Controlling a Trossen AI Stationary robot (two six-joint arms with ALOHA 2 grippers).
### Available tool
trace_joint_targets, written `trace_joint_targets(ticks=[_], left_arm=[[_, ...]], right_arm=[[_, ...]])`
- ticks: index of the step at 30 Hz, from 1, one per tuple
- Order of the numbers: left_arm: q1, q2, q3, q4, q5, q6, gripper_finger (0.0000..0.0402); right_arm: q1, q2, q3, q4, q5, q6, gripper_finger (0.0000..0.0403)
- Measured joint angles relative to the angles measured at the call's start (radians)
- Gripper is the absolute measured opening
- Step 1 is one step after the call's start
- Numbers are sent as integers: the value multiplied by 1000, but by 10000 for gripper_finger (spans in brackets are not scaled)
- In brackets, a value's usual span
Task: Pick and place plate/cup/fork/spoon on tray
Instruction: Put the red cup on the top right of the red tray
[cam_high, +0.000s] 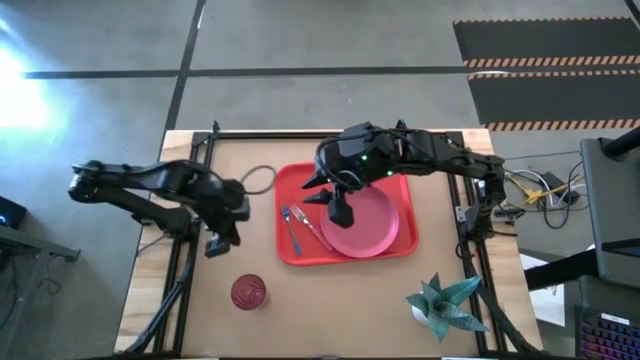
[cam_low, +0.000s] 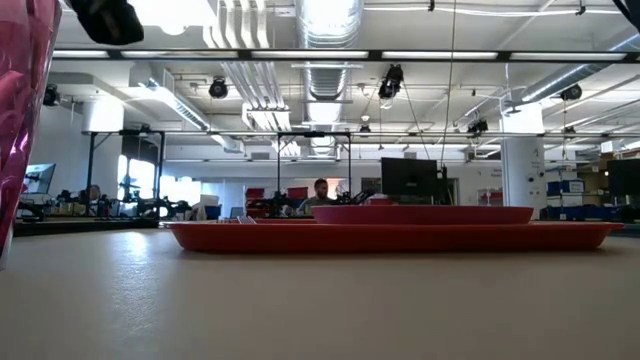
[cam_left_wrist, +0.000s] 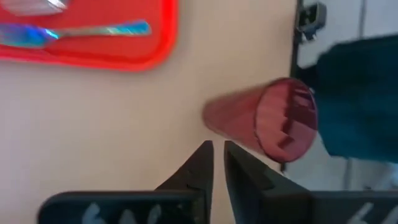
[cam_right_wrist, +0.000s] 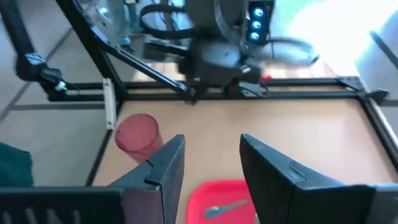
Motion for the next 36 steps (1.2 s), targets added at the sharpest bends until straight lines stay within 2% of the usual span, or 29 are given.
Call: trace_joint_targets(ticks=[6,15,21,26,36], left_arm=[[0,102,-1,44,117,-2,72],[-7,177,-4,98,121,-55,129],[-59,203,-7,109,129,-84,133],[-88,201,-7,164,127,-86,133],[-133,200,-25,193,127,-152,132]], right_arm=[[0,-7,11,-72,2,-25,136],[0,-13,11,-171,-1,-47,132],[-21,-75,11,-192,0,-103,130],[-54,-182,12,-178,81,-105,137],[-61,-355,14,-157,130,-64,132]])
